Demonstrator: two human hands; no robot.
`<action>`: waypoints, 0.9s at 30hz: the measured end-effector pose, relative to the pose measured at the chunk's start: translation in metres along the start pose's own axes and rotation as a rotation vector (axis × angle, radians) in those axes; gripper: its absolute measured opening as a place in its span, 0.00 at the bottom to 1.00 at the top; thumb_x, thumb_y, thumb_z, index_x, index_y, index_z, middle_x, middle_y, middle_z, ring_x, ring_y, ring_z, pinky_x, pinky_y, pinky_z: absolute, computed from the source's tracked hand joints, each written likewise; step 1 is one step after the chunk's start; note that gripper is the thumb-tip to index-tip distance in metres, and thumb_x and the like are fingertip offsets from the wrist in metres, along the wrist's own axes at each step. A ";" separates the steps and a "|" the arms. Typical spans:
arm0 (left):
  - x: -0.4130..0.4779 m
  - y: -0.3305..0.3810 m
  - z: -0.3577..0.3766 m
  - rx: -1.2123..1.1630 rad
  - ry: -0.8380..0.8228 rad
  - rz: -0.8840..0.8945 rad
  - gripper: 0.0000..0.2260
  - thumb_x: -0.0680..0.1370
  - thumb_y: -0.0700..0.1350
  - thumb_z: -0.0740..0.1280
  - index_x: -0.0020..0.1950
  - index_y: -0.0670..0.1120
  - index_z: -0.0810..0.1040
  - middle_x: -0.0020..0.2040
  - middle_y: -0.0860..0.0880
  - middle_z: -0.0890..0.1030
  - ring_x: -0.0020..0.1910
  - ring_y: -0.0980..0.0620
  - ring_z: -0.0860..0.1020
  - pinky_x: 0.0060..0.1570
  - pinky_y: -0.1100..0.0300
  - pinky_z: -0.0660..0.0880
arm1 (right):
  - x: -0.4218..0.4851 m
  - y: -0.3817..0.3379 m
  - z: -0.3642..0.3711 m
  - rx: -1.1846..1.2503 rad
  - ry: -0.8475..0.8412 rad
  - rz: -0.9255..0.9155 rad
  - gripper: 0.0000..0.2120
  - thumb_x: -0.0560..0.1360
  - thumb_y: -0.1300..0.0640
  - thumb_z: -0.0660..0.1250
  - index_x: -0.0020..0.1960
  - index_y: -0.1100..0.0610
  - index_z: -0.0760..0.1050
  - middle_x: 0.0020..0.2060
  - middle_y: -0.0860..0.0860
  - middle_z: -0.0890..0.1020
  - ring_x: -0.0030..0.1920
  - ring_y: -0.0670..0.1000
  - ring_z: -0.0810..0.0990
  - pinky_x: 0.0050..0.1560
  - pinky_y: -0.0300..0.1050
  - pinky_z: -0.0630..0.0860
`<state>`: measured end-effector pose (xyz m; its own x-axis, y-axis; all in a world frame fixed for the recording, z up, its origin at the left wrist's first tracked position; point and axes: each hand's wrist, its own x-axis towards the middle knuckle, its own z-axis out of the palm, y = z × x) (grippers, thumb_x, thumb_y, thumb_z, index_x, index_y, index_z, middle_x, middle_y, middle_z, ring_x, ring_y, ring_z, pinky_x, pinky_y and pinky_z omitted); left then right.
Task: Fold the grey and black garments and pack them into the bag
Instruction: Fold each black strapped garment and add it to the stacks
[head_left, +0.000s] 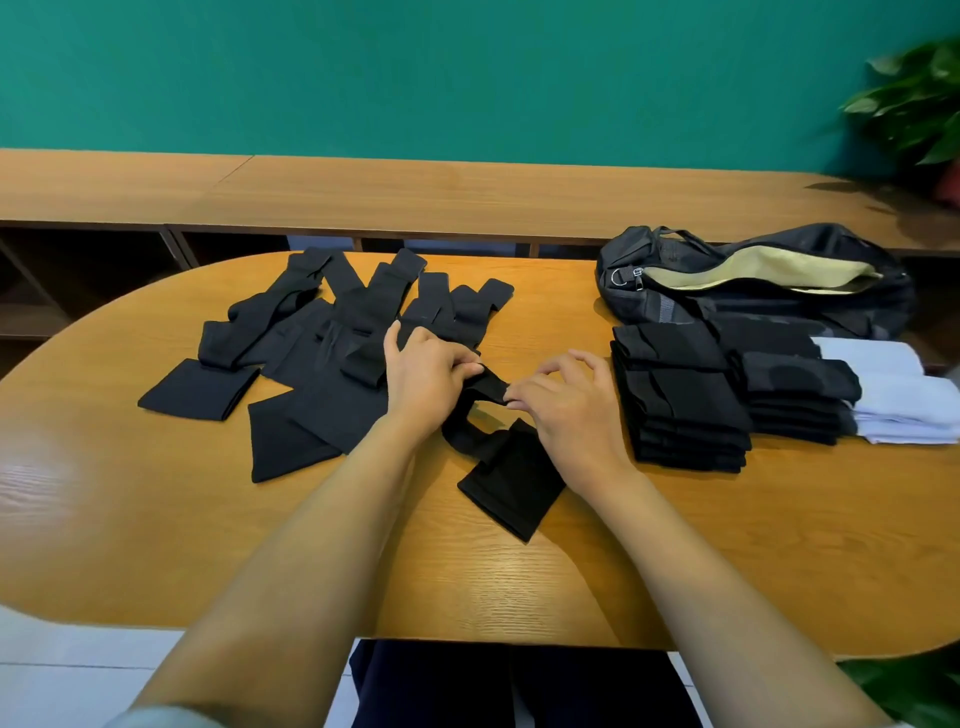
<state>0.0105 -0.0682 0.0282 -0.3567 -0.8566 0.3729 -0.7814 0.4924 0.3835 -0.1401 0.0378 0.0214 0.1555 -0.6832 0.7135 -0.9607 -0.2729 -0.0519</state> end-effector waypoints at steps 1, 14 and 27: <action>0.000 -0.001 0.000 0.010 0.016 -0.022 0.08 0.79 0.52 0.67 0.52 0.54 0.84 0.47 0.55 0.83 0.58 0.52 0.72 0.74 0.49 0.43 | 0.000 -0.001 -0.002 0.006 0.004 -0.004 0.05 0.77 0.57 0.68 0.46 0.54 0.83 0.39 0.44 0.84 0.48 0.50 0.77 0.63 0.51 0.64; 0.004 -0.004 -0.026 -0.125 0.099 -0.236 0.21 0.81 0.46 0.64 0.74 0.49 0.68 0.66 0.50 0.77 0.70 0.50 0.69 0.74 0.44 0.37 | 0.035 0.004 -0.006 -0.157 -0.044 0.074 0.11 0.73 0.65 0.68 0.52 0.54 0.81 0.48 0.51 0.79 0.50 0.56 0.74 0.46 0.48 0.64; -0.120 0.023 -0.012 -0.122 0.046 -0.312 0.22 0.75 0.59 0.68 0.65 0.53 0.70 0.59 0.56 0.75 0.63 0.52 0.70 0.68 0.51 0.60 | -0.010 -0.018 -0.013 0.191 -0.389 0.372 0.21 0.82 0.61 0.57 0.74 0.54 0.63 0.68 0.49 0.73 0.67 0.49 0.70 0.66 0.45 0.69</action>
<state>0.0420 0.0479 0.0023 -0.0840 -0.9623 0.2585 -0.7811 0.2247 0.5826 -0.1270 0.0586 0.0239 -0.0771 -0.9460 0.3149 -0.9139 -0.0593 -0.4017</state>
